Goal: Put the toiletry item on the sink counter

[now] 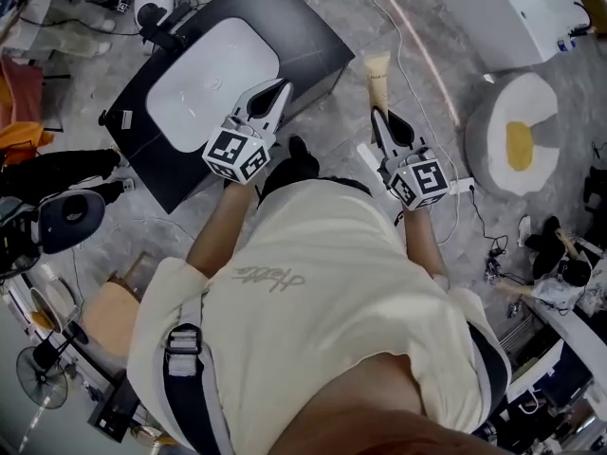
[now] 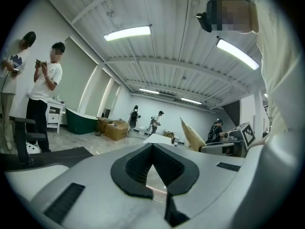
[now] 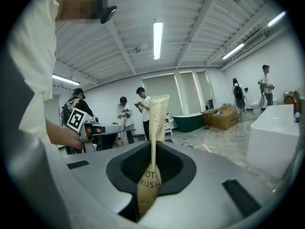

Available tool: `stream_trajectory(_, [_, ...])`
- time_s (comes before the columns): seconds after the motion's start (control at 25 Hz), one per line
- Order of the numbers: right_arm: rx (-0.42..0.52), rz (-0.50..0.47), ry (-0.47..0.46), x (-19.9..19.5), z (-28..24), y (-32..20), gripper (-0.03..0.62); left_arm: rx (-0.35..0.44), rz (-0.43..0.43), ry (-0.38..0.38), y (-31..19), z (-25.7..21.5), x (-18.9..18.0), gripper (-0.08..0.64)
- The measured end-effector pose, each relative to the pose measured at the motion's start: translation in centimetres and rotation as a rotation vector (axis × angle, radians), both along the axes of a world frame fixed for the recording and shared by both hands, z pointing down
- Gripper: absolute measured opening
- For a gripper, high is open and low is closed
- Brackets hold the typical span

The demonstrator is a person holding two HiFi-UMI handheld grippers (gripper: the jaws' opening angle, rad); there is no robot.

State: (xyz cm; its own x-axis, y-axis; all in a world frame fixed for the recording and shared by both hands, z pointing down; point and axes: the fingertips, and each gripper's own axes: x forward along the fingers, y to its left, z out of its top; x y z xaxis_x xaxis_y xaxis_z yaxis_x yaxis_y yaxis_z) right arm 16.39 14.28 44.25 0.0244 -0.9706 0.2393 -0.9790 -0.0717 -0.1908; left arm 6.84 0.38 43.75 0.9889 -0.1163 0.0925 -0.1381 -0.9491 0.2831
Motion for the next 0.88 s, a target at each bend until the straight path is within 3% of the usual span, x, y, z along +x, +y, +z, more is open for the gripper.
stream_trajectory(0.24, [-0.020, 0.022, 0.020, 1.1, 0.0, -5.4, 0.026, 0.024, 0.026, 0.009, -6.4, 0.2, 1.0, 0.003])
stream_trajectory(0.52, [-0.019, 0.019, 0.024, 1.2, 0.1, -10.8, 0.026, 0.001, -0.007, 0.006, -11.4, 1.3, 0.3, 0.003])
stream_trajectory(0.88, [-0.051, -0.130, 0.028, 0.5, 1.0, -17.7, 0.026, -0.049, -0.131, 0.005, -16.0, 2.6, -1.6, 0.003])
